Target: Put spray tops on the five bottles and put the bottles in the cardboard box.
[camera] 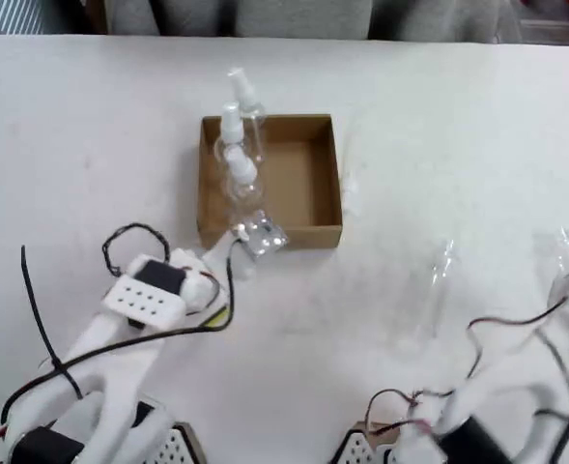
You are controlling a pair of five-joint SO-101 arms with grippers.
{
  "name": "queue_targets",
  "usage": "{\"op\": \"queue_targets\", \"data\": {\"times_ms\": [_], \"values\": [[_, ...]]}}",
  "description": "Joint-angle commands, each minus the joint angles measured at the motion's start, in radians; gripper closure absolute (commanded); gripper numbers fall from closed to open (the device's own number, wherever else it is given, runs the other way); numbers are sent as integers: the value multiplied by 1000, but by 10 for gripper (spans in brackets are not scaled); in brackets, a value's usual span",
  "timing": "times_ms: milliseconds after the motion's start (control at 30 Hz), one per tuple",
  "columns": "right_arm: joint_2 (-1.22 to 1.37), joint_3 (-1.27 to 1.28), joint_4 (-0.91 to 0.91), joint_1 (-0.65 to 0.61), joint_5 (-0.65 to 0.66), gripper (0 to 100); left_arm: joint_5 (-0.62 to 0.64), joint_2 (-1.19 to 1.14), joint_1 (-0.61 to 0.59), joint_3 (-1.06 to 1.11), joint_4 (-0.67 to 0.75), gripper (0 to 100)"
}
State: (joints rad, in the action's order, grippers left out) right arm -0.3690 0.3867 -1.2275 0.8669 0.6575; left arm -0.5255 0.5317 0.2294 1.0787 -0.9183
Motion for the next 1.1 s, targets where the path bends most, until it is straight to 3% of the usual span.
{"op": "queue_targets", "data": {"times_ms": [0,233,433,1067], "values": [[191,-321,-107,-16,114,875,5,25,-61,2,49,916],[573,-717,-196,-56,118,872,5,-12,-87,-3,81,916],[802,-904,-196,-81,110,758,5,-15,-88,-2,84,916],[1139,-1134,-196,-143,132,759,5,-15,-87,2,104,916]]}}
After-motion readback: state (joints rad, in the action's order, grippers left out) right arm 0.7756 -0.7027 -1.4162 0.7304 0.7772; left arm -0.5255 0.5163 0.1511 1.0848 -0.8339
